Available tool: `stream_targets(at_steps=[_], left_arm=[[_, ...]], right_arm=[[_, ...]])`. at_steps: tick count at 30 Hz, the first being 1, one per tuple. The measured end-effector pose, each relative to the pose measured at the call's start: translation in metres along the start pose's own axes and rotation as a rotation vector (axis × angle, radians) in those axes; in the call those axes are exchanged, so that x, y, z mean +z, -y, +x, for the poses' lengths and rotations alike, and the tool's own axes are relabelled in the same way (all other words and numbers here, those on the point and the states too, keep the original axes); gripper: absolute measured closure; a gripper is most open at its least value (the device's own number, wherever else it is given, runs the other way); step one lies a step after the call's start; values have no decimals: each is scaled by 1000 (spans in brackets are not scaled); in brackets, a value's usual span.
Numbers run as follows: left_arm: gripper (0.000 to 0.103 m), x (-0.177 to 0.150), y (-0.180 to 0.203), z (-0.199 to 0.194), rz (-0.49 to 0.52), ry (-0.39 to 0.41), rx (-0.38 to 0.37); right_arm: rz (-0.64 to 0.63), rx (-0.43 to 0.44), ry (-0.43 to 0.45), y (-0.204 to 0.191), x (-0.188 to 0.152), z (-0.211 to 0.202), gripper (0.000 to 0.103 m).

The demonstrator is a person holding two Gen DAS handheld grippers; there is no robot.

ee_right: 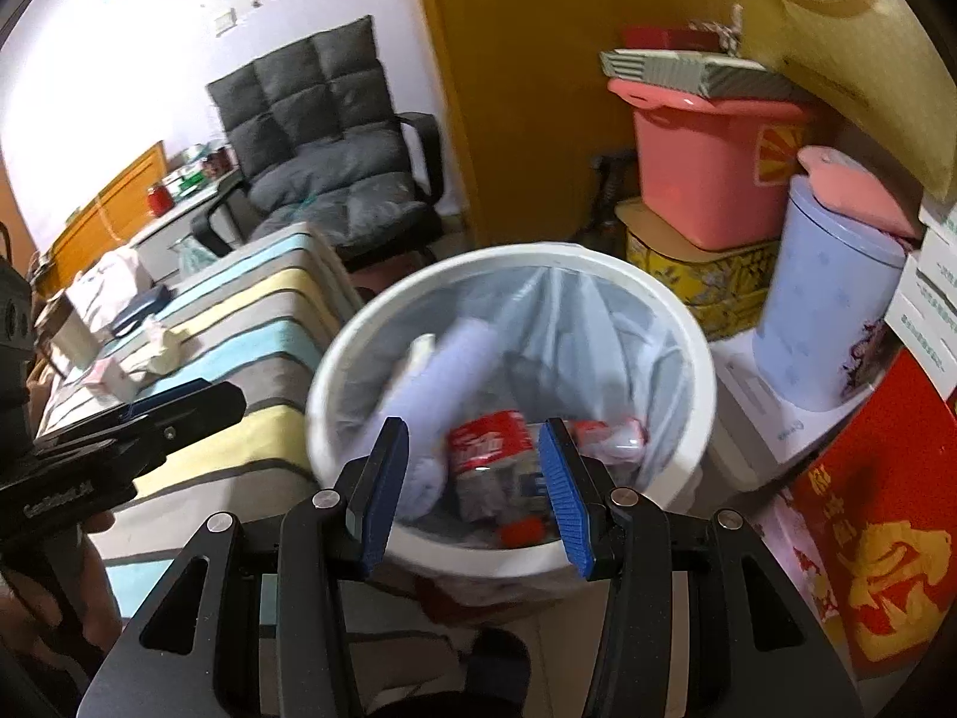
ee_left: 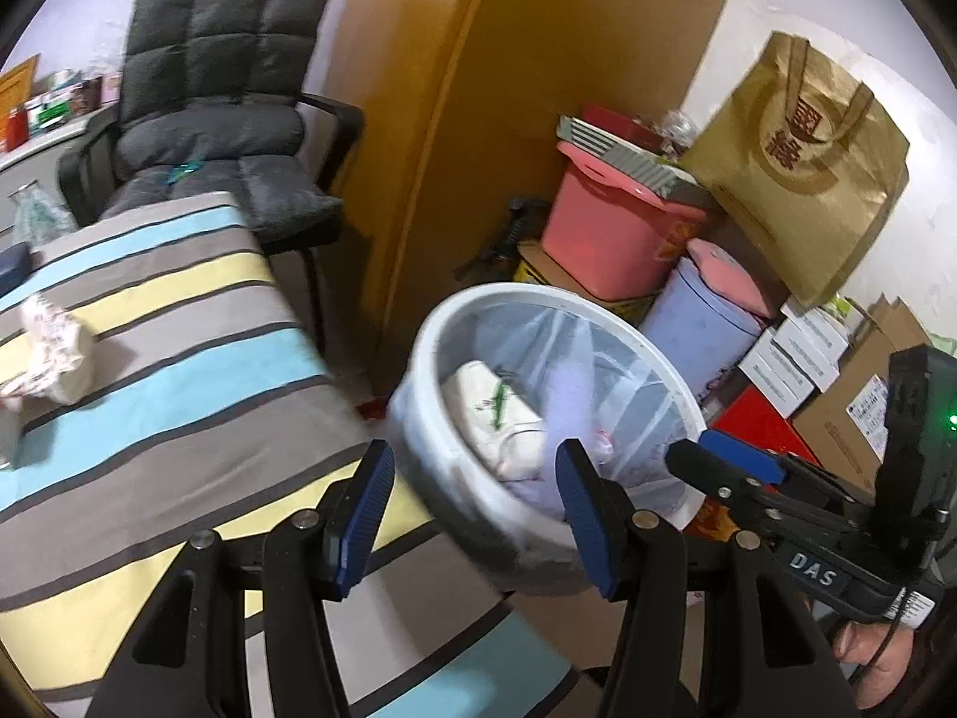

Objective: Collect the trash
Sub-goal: 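Open both grippers to drop the sleeve and wrapper into the wastebasket, then move both open grippers back over the table toward the milk carton and white wrapper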

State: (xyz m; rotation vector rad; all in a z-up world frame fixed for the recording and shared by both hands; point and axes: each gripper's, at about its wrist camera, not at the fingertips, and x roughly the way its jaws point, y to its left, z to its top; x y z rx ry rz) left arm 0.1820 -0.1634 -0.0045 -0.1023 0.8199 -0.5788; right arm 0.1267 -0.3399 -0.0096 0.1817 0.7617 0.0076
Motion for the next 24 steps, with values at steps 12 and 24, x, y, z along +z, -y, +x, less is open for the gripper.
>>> stream_targets(at_steps=[12, 24], left_arm=[[45, -30, -41, -58, -58, 64, 100], [45, -72, -97, -124, -150, 134, 236]], right_arm=[[-123, 120, 0, -57, -8, -7, 55], [-260, 246, -19, -123, -19, -3, 55]])
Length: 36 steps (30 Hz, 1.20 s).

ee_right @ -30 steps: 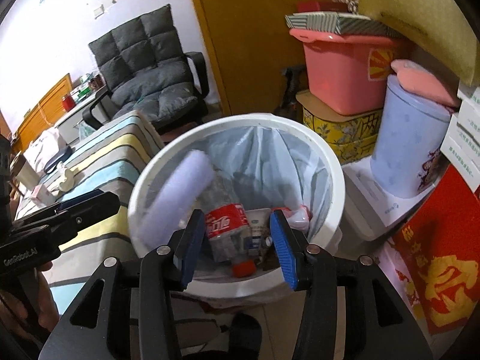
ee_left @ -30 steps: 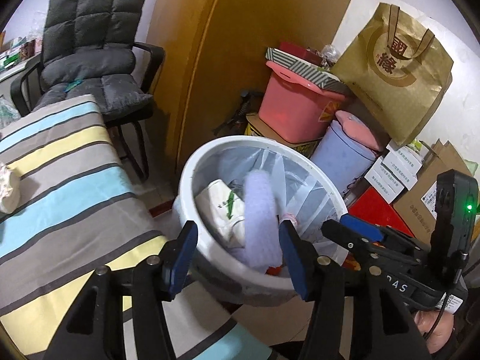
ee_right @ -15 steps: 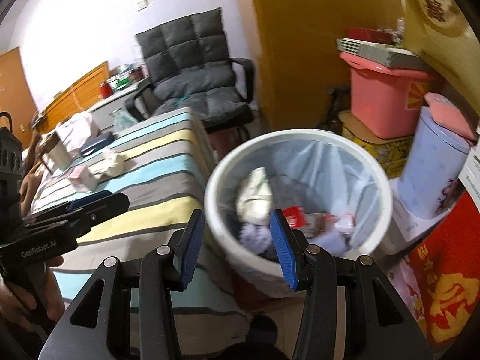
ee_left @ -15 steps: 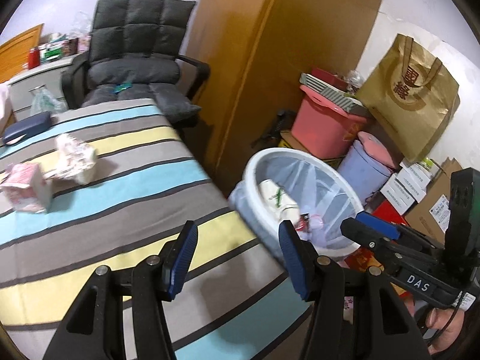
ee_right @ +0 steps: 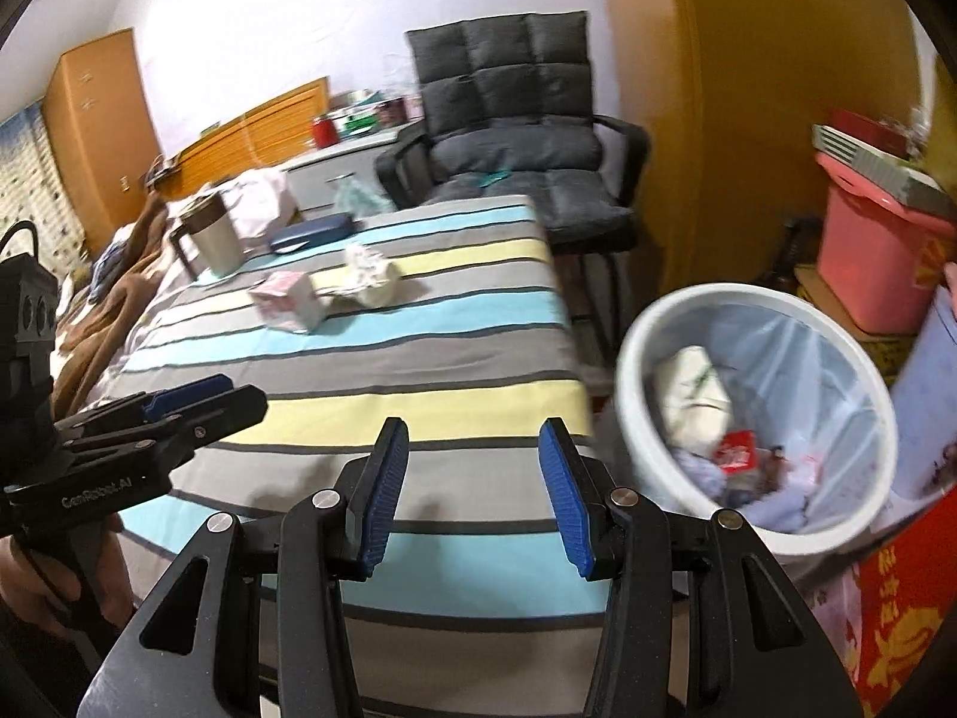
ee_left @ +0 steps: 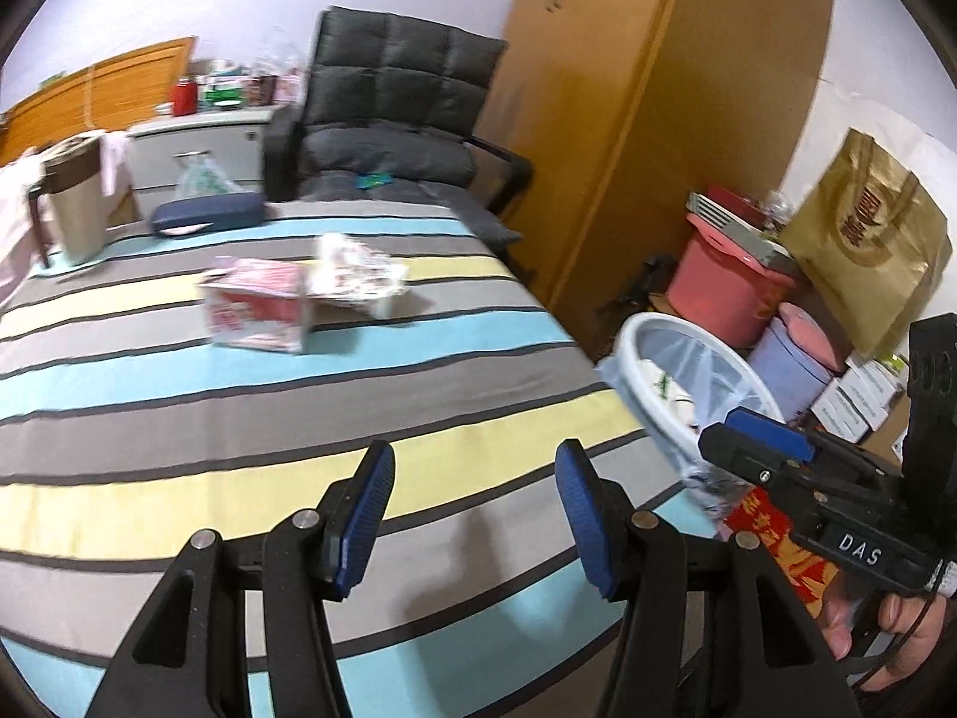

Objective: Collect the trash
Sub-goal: 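Move both open grippers back over the table toward the milk carton and white wrapper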

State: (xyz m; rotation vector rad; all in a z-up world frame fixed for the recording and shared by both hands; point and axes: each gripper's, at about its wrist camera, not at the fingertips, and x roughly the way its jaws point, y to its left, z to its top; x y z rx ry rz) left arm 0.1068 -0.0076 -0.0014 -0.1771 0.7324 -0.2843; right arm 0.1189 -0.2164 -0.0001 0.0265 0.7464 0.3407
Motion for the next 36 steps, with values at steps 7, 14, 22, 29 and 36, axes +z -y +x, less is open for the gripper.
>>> stream_targets(at_steps=[7, 14, 22, 29, 36], left_arm=[[45, -8, -37, -26, -42, 29, 87], [45, -9, -64, -41, -81, 48, 148], [45, 2, -84, -37, -103, 39, 187], [45, 24, -92, -30, -88, 43, 207], [45, 50, -106, -18, -64, 48, 215]], right_arm=[[-67, 41, 5, -30, 8, 8, 55], [-123, 79, 4, -54, 13, 16, 55], [-156, 117, -1, -67, 25, 27, 55], [-171, 144, -5, -68, 41, 40, 54], [-194, 156, -5, -63, 66, 61, 46]])
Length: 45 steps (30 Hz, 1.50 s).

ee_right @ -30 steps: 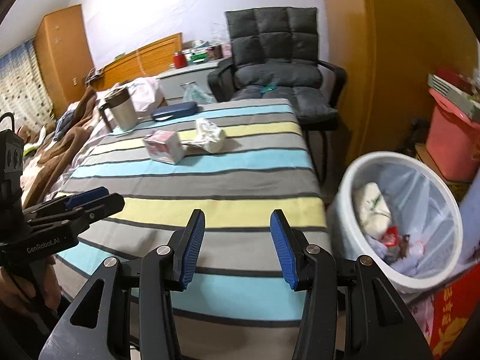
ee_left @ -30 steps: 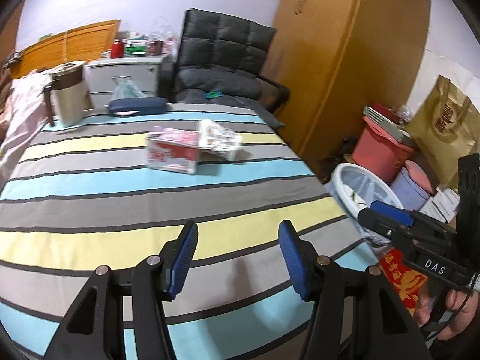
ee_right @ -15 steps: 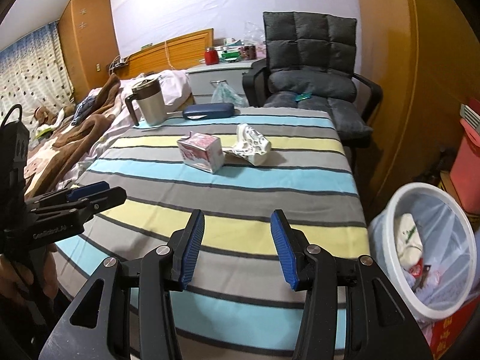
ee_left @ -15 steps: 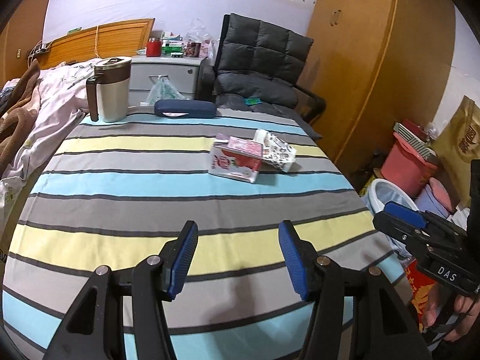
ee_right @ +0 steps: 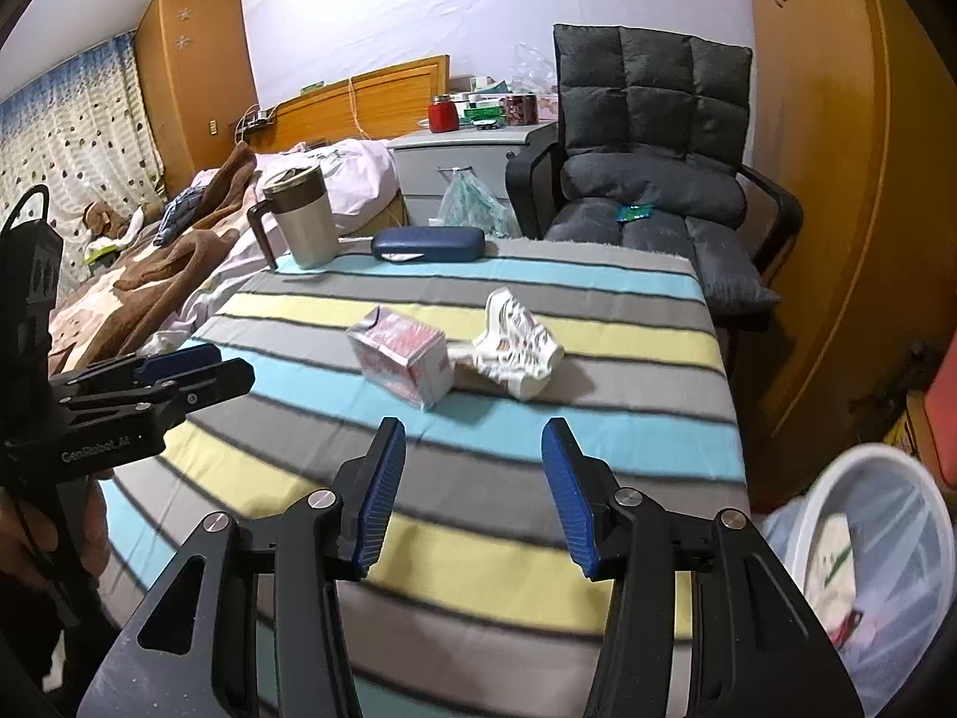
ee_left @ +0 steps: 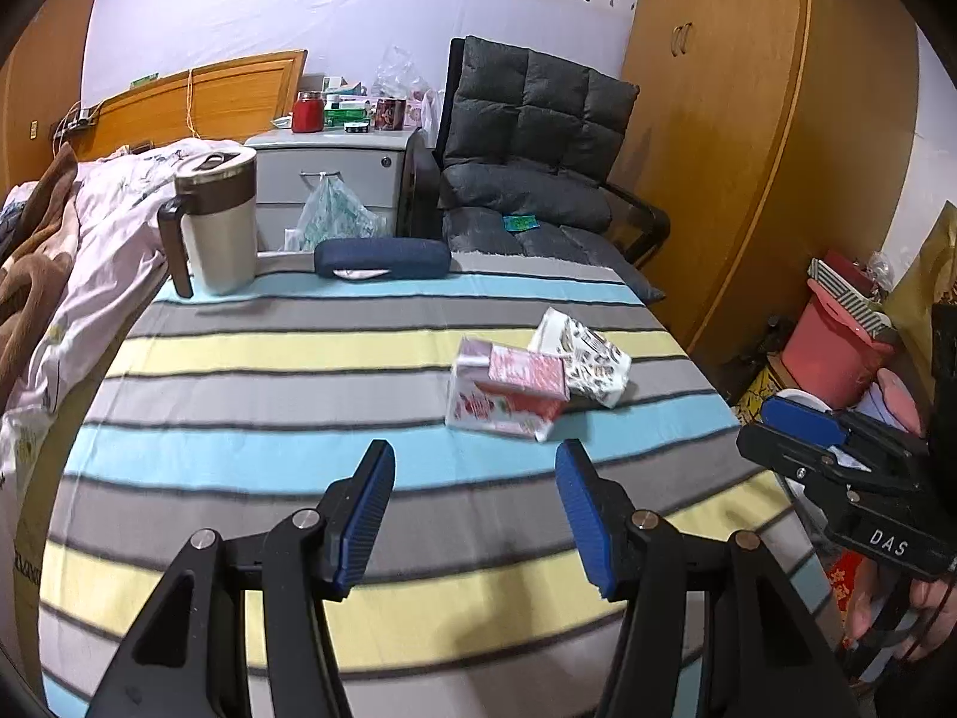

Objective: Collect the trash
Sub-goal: 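Move both open grippers back over the table toward the milk carton and white wrapper, then grasp the white printed wrapper with the right gripper while the left grasps the milk carton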

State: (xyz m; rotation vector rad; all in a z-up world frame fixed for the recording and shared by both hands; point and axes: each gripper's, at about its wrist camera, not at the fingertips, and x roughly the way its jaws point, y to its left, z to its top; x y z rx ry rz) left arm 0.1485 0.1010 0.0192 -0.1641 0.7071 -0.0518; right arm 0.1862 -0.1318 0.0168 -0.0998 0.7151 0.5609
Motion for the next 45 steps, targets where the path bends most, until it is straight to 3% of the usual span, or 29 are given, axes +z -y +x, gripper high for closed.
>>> stream_targets(at_steps=[10, 28, 29, 30, 34, 41, 45], left_arm=[[44, 27, -14, 48, -3, -45, -6], [43, 24, -23, 77, -57, -63, -65], [40, 25, -21, 77, -58, -63, -75], [38, 25, -19, 77, -59, -62, -84], [31, 26, -7, 78, -40, -54, -104], [23, 28, 11, 98, -32, -85, -106], [23, 27, 16, 113, 13, -103, -25]], right_arm=[[-31, 15, -41, 23, 24, 48, 45], [-10, 55, -191, 47, 32, 118, 45], [-1, 58, -201, 48, 29, 117, 47], [5, 61, -203, 49, 27, 115, 63], [28, 70, -186, 52, 23, 101, 73], [50, 57, -174, 59, 16, 87, 73], [66, 66, -167, 64, 15, 82, 73]])
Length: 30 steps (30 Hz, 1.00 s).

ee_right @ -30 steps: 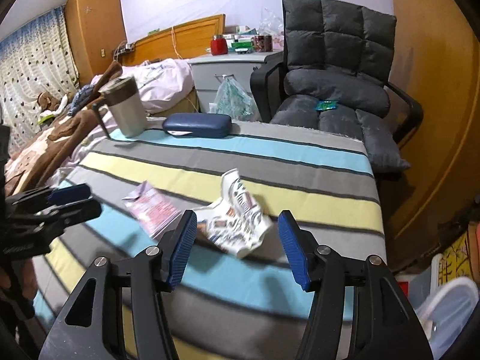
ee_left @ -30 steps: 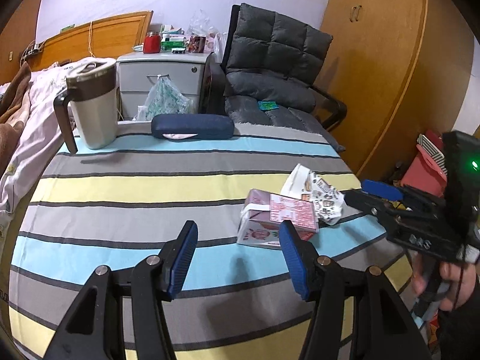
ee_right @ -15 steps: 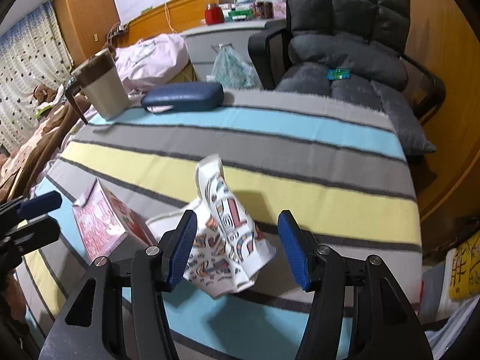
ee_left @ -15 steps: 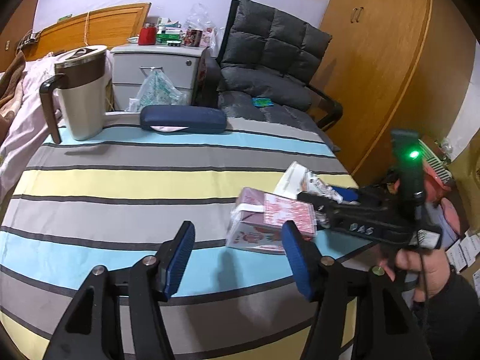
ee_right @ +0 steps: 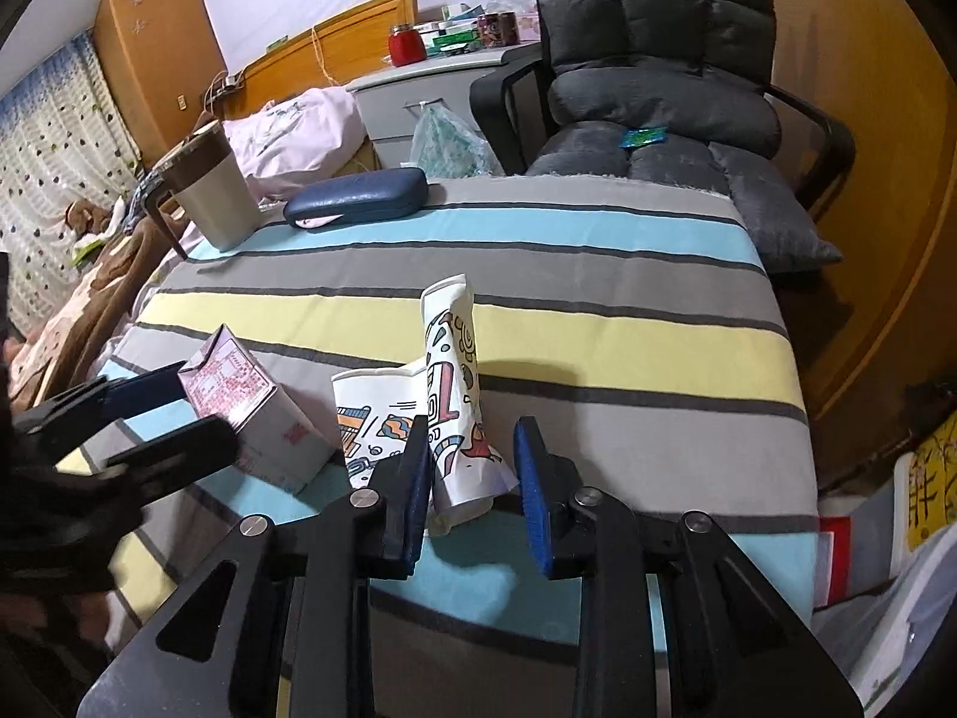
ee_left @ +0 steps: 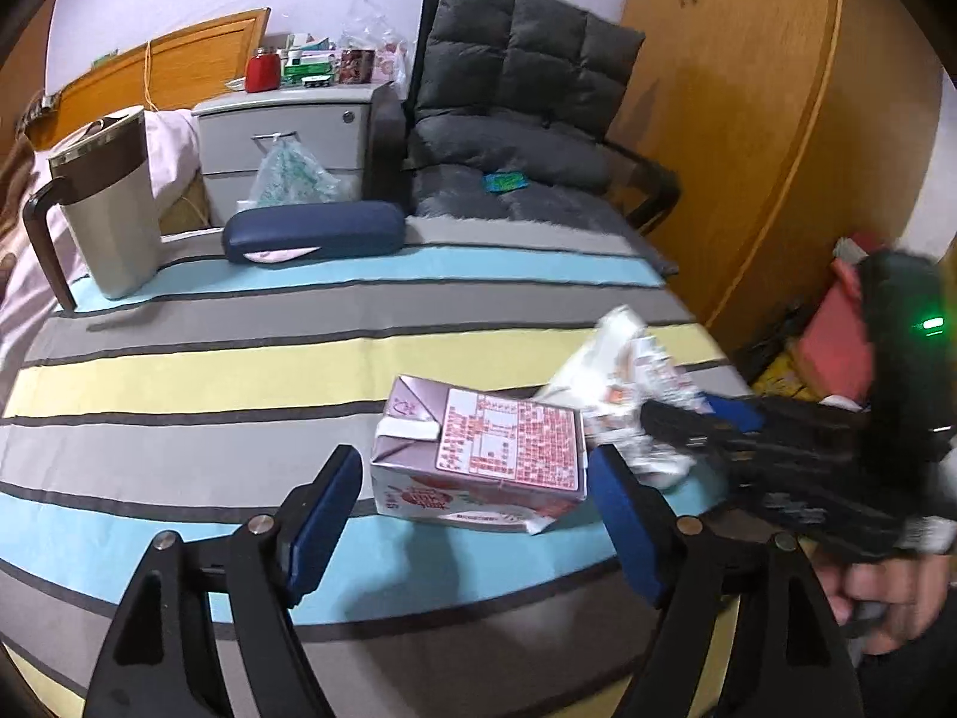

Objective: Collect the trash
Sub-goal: 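Grasp the white printed wrapper with the right gripper while the left grasps the milk carton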

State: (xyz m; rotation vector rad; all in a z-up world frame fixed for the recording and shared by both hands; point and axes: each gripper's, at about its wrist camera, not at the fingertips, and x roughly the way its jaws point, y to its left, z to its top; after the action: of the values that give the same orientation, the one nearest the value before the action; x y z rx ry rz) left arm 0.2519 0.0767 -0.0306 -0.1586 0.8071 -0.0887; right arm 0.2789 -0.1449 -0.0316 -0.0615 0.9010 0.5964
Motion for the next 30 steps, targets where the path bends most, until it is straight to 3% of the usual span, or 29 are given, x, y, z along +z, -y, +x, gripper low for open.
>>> stream_targets(at_steps=[11, 14, 17, 23, 25, 29, 30], left_arm=[[23, -9, -64, -28, -123, 40, 193], [23, -10, -66, -33, -166, 64, 172], [23, -5, -52, -25, -146, 56, 145], [24, 6, -58, 8, -228, 6, 177], [32, 6, -64, 12, -256, -2, 180], [65, 1, -66, 13, -239, -22, 153], [65, -1, -64, 11, -227, -23, 153]], right_arm=[[24, 25, 16, 3, -5, -5, 73], [29, 25, 23, 3, -5, -6, 73], [35, 21, 25, 3, -6, -8, 73], [25, 21, 36, 1, -12, -17, 73], [23, 20, 39, 0, -13, -18, 73], [32, 16, 42, -2, -15, -22, 73], [34, 13, 43, -2, -16, -23, 73]])
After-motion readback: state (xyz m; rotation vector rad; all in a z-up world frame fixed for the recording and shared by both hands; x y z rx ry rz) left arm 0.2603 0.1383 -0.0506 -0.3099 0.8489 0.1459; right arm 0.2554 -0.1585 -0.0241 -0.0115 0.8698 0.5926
